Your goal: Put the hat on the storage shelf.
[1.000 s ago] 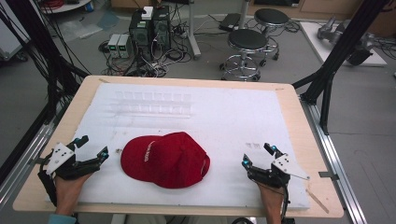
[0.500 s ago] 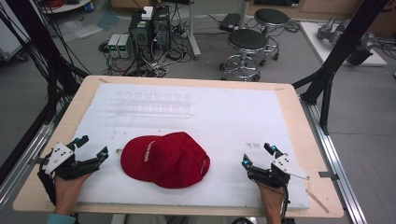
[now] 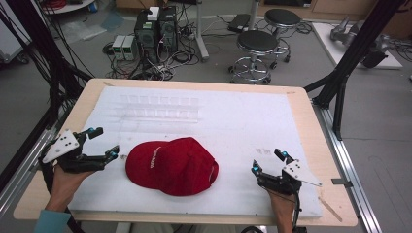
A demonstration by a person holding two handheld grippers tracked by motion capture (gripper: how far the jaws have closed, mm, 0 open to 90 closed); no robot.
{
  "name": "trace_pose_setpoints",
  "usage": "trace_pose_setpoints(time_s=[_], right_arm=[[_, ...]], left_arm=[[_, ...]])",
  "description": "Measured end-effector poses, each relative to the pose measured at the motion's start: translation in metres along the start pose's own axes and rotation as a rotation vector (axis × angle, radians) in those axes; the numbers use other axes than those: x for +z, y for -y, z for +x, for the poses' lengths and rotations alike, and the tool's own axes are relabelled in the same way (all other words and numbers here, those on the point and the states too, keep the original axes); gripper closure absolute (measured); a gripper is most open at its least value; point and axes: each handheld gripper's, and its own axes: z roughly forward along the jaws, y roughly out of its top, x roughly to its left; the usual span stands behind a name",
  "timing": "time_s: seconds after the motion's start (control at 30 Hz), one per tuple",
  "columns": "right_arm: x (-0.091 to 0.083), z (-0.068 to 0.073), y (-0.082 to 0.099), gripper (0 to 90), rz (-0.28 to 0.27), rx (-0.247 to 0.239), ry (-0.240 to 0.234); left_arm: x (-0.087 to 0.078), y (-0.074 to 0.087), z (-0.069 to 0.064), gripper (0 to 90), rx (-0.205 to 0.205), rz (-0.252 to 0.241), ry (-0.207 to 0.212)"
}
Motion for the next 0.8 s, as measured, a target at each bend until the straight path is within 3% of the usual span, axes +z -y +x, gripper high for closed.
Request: trace_pose_setpoints(time_s=[0.23, 0.5, 0.8], right_arm=[[0.000, 0.000, 0.000, 9.1, 0.001, 0.003, 0.001], [0.000, 0.000, 0.000, 9.1, 0.001, 0.003, 0.001], [0.000, 0.000, 0.000, 9.1, 0.002, 0.003, 0.000]], left_arm=[[0.018, -0.020, -0.013, 13.6, 0.056, 0.040, 0.113], [0.039, -0.029, -0.030, 13.6, 0.088, 0.089, 0.248], [0.068, -0.035, -0.048, 13.1, 0.087, 0.134, 0.365]])
